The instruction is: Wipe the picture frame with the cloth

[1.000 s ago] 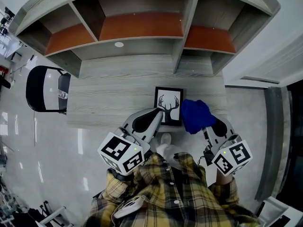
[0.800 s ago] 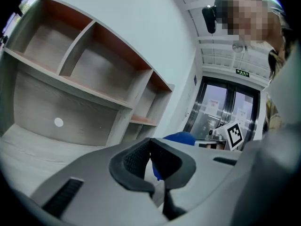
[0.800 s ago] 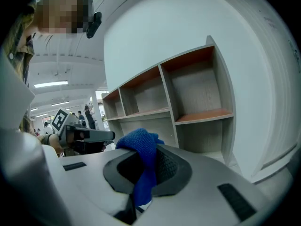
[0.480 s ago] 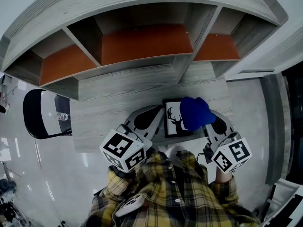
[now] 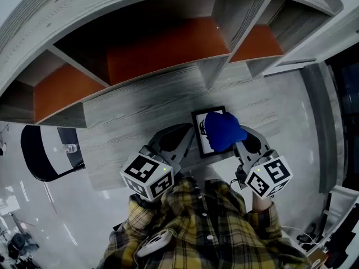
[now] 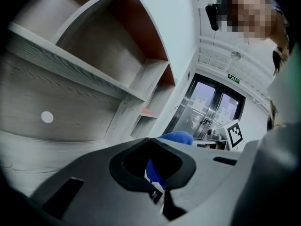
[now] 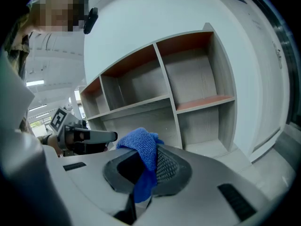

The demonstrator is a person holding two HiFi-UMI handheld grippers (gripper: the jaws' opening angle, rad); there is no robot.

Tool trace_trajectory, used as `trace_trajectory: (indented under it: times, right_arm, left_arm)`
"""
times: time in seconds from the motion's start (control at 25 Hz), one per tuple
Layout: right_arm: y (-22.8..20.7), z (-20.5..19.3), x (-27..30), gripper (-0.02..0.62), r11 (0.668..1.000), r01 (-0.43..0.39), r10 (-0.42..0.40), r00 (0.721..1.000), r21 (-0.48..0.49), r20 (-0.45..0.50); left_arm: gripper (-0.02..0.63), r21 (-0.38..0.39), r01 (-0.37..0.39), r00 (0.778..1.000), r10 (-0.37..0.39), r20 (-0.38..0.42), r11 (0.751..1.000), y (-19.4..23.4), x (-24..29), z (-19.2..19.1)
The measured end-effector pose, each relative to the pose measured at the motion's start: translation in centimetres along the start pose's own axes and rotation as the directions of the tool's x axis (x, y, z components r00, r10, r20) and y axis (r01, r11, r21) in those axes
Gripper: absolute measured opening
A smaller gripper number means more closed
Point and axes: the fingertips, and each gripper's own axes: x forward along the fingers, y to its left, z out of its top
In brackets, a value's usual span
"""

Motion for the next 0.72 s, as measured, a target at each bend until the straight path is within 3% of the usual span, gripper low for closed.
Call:
trace_trajectory:
  times: [0.36,0.72]
  right_arm:
    - [-3.7,-1.9,0.6,0.034,0.997,0.061,-0.064,0.996,-0.052,-0.062]
    - [-7.2,-4.8,3.1,0.034,0.998,0.05,-0.053,0.994,-0.034,-0.1]
  left_arm:
    - [0.006,-0.062,-0.04,0.992,0.032,-0.121,0.997,2.1,2.5,-6.4]
    - [0.006,-0.098,-0.057,0.941,0.02,-0.338,0.994,3.5,6.8,-16.6]
